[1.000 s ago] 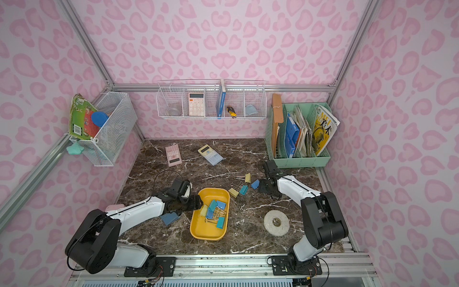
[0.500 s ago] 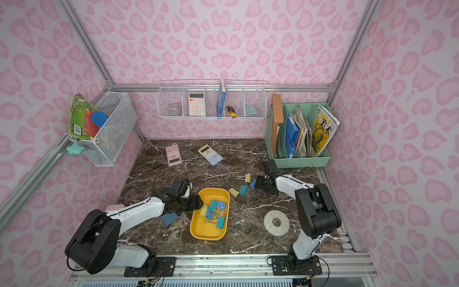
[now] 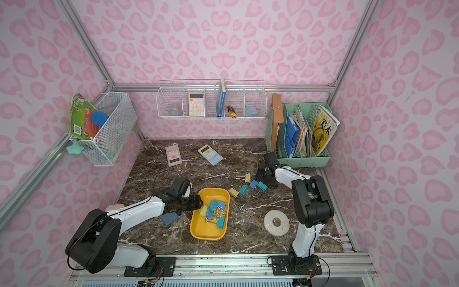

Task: Put the binder clips in the storage box
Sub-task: Pick up the binder clip at the center of the board.

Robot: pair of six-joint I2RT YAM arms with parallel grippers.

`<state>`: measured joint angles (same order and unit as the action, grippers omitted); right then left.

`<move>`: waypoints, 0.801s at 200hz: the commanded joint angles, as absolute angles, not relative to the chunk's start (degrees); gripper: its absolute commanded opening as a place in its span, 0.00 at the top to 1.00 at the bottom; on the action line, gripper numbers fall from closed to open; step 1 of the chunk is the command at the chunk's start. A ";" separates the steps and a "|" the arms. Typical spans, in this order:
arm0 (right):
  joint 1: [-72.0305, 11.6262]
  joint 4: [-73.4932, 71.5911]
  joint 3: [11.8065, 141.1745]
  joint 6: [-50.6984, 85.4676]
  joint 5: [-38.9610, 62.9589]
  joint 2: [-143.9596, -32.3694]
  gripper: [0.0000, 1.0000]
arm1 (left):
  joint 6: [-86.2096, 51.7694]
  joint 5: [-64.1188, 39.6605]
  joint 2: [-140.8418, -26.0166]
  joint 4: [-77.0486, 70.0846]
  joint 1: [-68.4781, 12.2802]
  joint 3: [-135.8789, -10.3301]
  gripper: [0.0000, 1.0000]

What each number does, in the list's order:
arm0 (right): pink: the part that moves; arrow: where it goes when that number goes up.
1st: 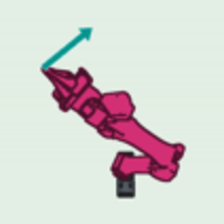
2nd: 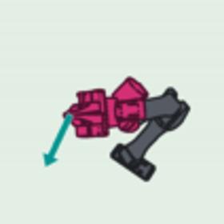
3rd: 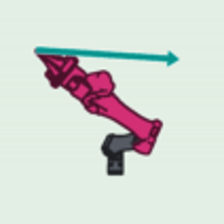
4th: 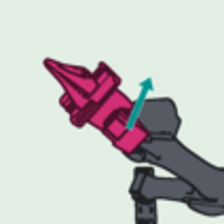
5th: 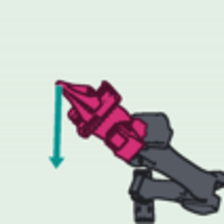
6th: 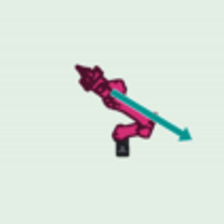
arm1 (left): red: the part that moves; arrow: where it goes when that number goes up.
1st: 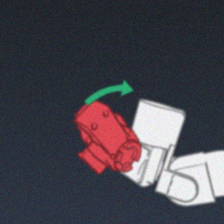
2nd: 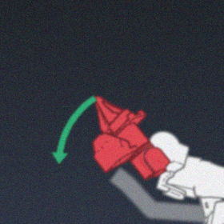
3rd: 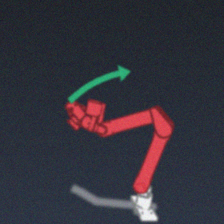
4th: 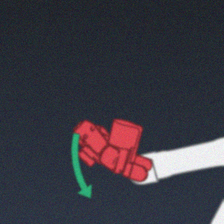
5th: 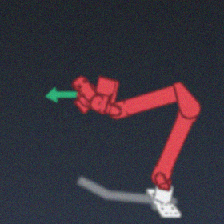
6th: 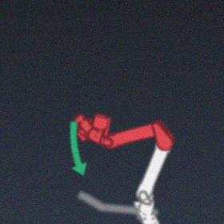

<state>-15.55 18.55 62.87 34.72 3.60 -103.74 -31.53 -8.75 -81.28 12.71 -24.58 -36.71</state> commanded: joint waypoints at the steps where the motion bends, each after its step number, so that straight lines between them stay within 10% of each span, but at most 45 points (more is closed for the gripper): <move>1: -14.82 21.84 61.16 35.30 0.82 -101.16 0.26 | -31.82 -8.79 -81.35 17.16 -24.52 -35.98 0.22; 160: -16.94 16.31 58.91 40.42 5.45 -100.08 0.26 | -31.73 -9.11 -81.72 16.85 -24.52 -36.08 0.22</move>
